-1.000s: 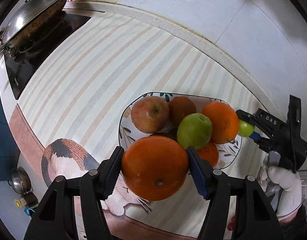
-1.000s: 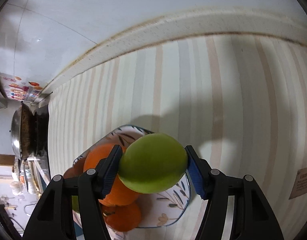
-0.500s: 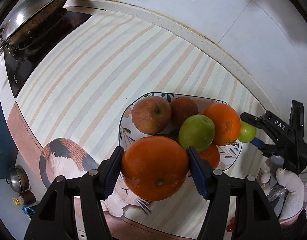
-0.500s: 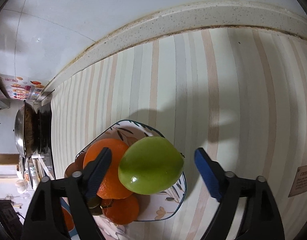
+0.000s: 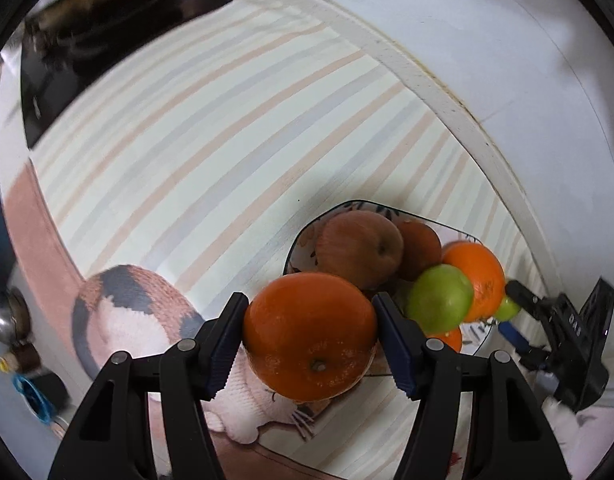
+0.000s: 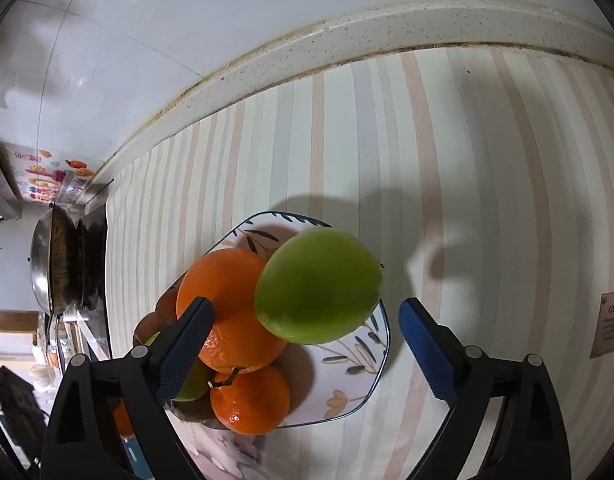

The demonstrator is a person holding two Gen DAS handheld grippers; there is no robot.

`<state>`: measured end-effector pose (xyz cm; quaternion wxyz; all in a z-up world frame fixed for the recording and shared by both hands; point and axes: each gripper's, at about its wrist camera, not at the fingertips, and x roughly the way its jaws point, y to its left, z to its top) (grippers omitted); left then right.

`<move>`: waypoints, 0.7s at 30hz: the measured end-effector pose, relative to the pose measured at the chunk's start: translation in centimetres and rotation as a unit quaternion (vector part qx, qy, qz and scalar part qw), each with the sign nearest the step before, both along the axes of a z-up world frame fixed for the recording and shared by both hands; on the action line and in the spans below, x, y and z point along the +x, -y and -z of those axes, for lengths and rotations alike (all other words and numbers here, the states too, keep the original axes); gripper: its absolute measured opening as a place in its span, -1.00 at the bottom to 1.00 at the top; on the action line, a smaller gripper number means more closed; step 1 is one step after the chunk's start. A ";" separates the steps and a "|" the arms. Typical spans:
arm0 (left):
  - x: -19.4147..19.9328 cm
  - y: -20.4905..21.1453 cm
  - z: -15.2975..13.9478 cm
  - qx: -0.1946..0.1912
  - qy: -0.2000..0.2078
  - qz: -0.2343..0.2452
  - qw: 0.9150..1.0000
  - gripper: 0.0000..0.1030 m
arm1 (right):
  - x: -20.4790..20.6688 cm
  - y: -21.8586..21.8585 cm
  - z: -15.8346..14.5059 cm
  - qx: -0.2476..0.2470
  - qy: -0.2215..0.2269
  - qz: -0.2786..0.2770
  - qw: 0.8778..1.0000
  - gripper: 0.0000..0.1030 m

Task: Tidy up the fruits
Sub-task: 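Lower the orange onto the plate with left tool while right sets the green apple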

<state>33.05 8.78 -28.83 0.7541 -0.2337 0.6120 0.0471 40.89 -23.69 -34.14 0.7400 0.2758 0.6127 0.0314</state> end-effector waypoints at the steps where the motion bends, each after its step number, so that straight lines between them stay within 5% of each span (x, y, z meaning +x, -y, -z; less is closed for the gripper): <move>1: 0.2 -0.3 0.6 -0.011 -0.004 -0.004 1.000 0.19 | 0.0 -0.1 -0.1 -0.003 -0.001 -0.001 1.000 0.89; 10: 1.9 -1.0 5.1 -0.090 -0.030 -0.019 0.995 0.21 | 0.5 -0.6 -0.7 -0.030 0.000 -0.019 0.999 0.89; 21: 2.4 -0.9 4.4 -0.071 -0.040 -0.009 0.997 0.23 | 0.7 -0.7 -0.6 -0.029 0.002 -0.018 0.999 0.89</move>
